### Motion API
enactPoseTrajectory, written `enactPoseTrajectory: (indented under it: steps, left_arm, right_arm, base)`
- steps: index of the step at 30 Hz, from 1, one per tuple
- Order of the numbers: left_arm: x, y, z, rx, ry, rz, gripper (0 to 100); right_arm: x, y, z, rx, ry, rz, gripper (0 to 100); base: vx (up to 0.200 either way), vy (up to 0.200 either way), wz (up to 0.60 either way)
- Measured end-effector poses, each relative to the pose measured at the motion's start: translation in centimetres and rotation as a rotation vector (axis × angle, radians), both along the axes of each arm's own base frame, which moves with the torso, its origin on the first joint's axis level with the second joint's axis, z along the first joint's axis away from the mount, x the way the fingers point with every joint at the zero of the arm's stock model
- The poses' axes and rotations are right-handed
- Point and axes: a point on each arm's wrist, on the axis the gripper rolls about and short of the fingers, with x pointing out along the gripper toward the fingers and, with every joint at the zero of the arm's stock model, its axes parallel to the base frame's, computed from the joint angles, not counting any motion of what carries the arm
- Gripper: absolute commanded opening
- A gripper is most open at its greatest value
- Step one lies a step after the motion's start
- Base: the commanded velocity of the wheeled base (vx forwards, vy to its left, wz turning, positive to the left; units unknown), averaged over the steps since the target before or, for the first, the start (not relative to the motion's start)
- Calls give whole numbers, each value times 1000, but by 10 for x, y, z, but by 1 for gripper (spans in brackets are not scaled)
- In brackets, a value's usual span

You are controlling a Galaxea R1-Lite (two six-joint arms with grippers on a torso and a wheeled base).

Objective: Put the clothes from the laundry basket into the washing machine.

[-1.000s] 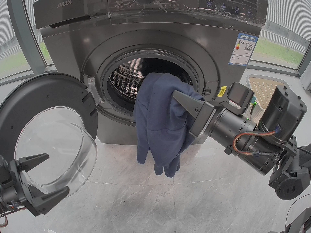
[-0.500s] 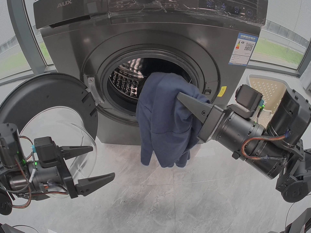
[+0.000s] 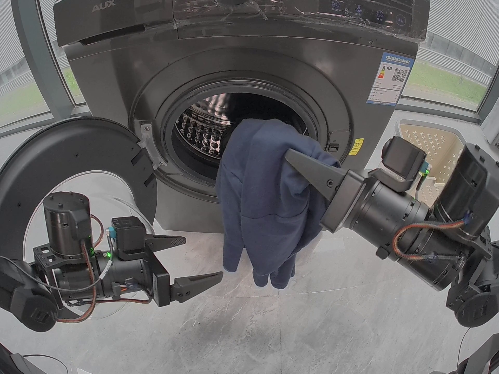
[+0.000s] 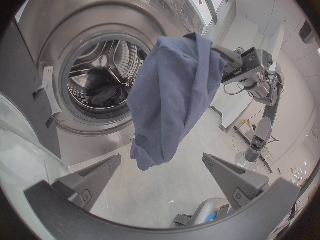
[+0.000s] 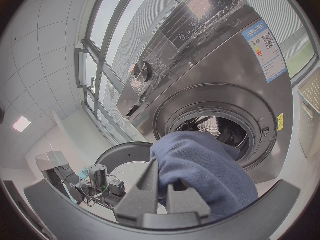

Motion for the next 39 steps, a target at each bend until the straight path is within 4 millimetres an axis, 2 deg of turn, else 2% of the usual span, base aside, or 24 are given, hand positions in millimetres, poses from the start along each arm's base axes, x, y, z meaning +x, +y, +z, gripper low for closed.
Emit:
enactPoseTrajectory:
  steps: [9, 21, 22, 33, 39]
  left_arm:
    - [20, -18, -16, 7, 14, -32, 100]
    - [57, -39, -34, -21, -31, -21, 100]
    - [59, -40, -36, -22, -31, -20, 0]
    - [69, -45, -39, -54, -87, -21, 0]
    - [64, -44, -38, -82, -118, -25, 0]
  right_arm:
    - [-3, 3, 0, 0, 0, 13, 0]
    - [-6, 6, -1, -1, 2, 28, 0]
    - [-6, 6, -1, -1, 1, 29, 0]
    - [-7, 6, -2, -5, 5, 29, 0]
    - [-7, 4, -6, -9, 7, 27, 0]
  base:
    - [0, 0, 0]
    - [0, 0, 0]
    - [0, 0, 0]
    - [0, 0, 0]
    - [0, 0, 0]
